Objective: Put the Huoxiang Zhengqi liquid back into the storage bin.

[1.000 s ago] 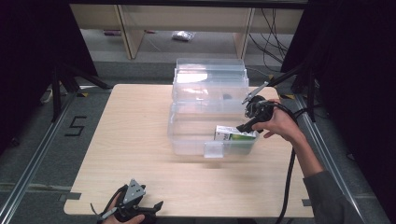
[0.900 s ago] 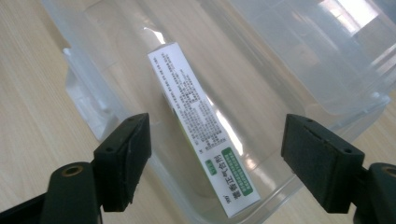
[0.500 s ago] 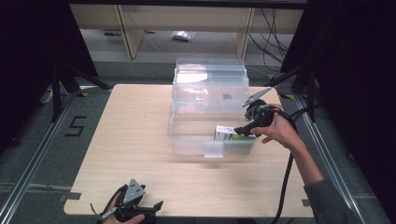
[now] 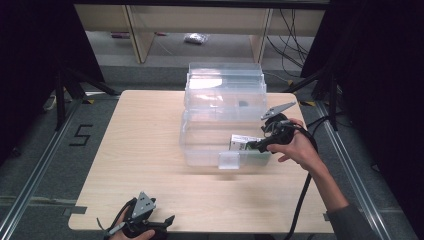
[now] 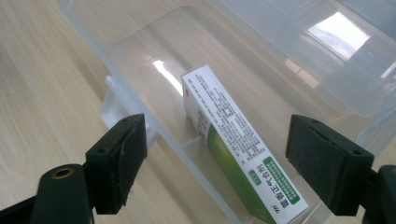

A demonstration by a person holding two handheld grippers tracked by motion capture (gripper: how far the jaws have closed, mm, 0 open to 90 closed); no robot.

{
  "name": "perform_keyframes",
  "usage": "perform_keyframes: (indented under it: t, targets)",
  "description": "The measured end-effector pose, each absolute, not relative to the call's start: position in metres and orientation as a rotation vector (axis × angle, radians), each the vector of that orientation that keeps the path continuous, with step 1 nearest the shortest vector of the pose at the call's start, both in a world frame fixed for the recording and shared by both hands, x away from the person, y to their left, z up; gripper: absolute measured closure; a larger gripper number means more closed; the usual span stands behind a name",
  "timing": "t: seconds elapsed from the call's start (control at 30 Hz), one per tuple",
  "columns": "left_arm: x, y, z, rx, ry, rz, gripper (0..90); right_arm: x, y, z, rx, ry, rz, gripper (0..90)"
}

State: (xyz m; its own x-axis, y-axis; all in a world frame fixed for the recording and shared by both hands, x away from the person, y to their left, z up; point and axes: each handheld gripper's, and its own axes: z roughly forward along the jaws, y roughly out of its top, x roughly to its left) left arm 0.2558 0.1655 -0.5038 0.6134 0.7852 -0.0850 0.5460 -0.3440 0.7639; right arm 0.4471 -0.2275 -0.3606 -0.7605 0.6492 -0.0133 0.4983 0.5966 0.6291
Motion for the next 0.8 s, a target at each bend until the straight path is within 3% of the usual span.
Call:
perform_keyframes:
  t: [0.8]
  targets:
    - [0.256, 0.165, -0.505, 2.058, 1.038, 0.375, 15.0, 0.414, -0.230, -0.379, 0.911, 2.567, 0.992, 21.1]
